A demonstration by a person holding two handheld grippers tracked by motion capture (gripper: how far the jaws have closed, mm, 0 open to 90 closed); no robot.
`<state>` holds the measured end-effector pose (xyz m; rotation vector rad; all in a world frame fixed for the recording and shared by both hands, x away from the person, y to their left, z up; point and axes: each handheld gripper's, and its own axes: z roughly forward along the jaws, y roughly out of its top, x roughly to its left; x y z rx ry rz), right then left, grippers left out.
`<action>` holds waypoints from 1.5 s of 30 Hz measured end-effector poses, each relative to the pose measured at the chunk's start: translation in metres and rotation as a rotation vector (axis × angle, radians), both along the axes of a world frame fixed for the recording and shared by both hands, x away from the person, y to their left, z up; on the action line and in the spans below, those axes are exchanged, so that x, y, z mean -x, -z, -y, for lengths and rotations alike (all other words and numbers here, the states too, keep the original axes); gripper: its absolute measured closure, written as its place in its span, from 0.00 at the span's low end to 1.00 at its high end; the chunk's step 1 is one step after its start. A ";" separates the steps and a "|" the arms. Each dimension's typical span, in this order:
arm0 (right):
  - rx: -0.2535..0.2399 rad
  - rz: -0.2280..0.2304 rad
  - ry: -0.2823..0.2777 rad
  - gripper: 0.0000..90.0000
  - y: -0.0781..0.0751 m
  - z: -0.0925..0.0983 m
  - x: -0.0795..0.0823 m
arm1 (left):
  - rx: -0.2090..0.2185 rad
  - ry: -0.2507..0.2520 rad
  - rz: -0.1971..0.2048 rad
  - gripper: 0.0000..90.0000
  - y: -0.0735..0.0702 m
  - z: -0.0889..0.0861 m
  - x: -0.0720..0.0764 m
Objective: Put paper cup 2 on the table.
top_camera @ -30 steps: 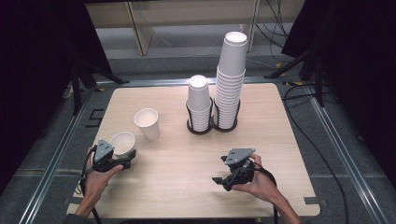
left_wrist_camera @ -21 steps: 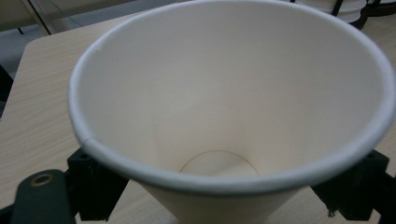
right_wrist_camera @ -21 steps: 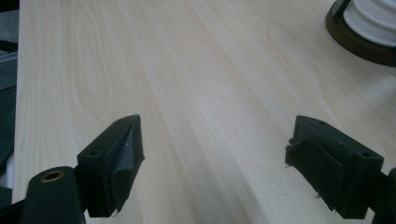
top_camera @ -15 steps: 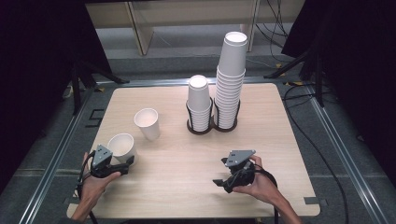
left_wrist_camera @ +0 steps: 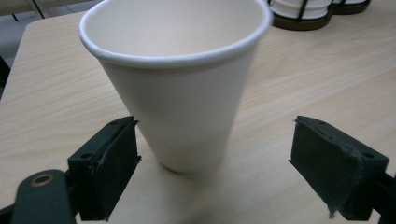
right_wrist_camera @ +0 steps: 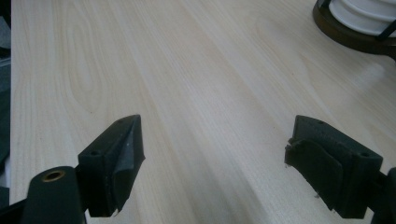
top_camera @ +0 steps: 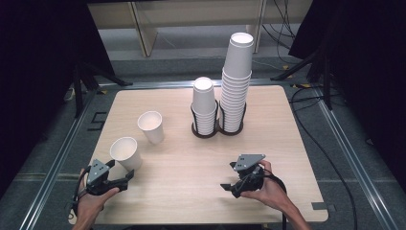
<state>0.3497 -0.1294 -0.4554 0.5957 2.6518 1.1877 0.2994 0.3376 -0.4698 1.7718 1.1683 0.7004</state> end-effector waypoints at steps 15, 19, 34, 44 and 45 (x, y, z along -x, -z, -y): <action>-0.042 -0.028 0.120 0.21 0.001 0.016 0.005 | 0.023 0.118 0.043 0.16 -0.013 0.033 0.040; -0.052 -0.041 0.160 0.21 0.002 0.022 0.010 | 0.041 0.133 0.052 0.16 -0.012 0.039 0.044; -0.059 -0.056 0.157 0.20 0.007 0.031 0.038 | 0.019 0.220 0.040 0.16 -0.011 0.050 0.049; -0.052 -0.060 0.146 0.19 0.010 0.033 0.047 | -0.001 0.232 0.030 0.16 -0.009 0.052 0.049; -0.052 -0.069 0.149 0.19 0.011 0.033 0.048 | -0.009 0.230 0.025 0.16 -0.010 0.052 0.049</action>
